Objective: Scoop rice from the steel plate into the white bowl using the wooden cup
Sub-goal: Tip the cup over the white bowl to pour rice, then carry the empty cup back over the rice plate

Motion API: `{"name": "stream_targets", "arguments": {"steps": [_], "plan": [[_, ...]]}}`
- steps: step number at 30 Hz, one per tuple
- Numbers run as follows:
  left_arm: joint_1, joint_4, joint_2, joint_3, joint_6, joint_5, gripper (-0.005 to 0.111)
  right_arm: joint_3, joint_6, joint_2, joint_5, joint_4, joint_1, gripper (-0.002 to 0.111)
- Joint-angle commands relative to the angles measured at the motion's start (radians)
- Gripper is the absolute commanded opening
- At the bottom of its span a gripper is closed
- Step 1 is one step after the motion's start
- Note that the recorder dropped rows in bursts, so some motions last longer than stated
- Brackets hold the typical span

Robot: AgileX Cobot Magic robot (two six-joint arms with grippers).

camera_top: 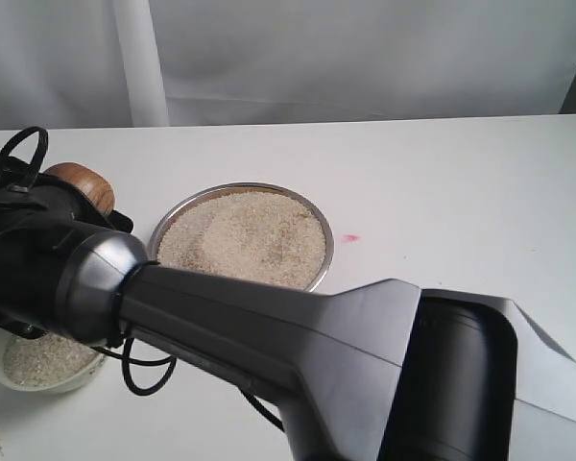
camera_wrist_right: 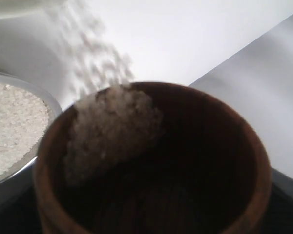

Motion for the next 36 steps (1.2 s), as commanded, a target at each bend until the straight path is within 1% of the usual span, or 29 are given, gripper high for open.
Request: {"name": "stream_targets", "arguments": {"steps": [1,4,8,9,11,12,22,24,29,36], "plan": [[-0.005,-0.005,-0.002,-0.005,-0.002,-0.007,0.0,-0.008,-0.007,-0.012,-0.005,-0.014,0.01,0.0],[-0.005,-0.005,-0.002,-0.005,-0.002,-0.007,0.0,-0.008,-0.007,-0.012,-0.007,-0.018,0.033,0.0],[-0.005,-0.005,-0.002,-0.005,-0.002,-0.007,0.0,-0.008,-0.009,-0.012,-0.007,-0.022,0.036,0.0],[-0.005,-0.005,-0.002,-0.005,-0.002,-0.007,0.0,-0.008,-0.011,-0.012,-0.005,-0.039,0.036,0.0],[-0.005,-0.005,-0.002,-0.005,-0.002,-0.007,0.0,-0.008,-0.008,-0.012,-0.003,-0.137,0.043,0.0],[-0.005,-0.005,-0.002,-0.005,-0.002,-0.007,0.0,-0.008,-0.007,-0.012,-0.006,-0.148,0.045,0.0],[-0.005,-0.005,-0.002,-0.005,-0.002,-0.007,0.0,-0.008,0.001,-0.012,-0.006,-0.129,0.047,0.0],[-0.005,-0.005,-0.002,-0.005,-0.002,-0.007,0.0,-0.008,0.049,-0.012,-0.006,-0.12,0.047,0.0],[-0.005,-0.005,-0.002,-0.005,-0.002,-0.007,0.0,-0.008,0.345,-0.012,0.017,-0.056,0.047,0.0],[-0.005,-0.005,-0.002,-0.005,-0.002,-0.007,0.0,-0.008,0.361,-0.012,0.105,0.077,0.035,0.0]]}}
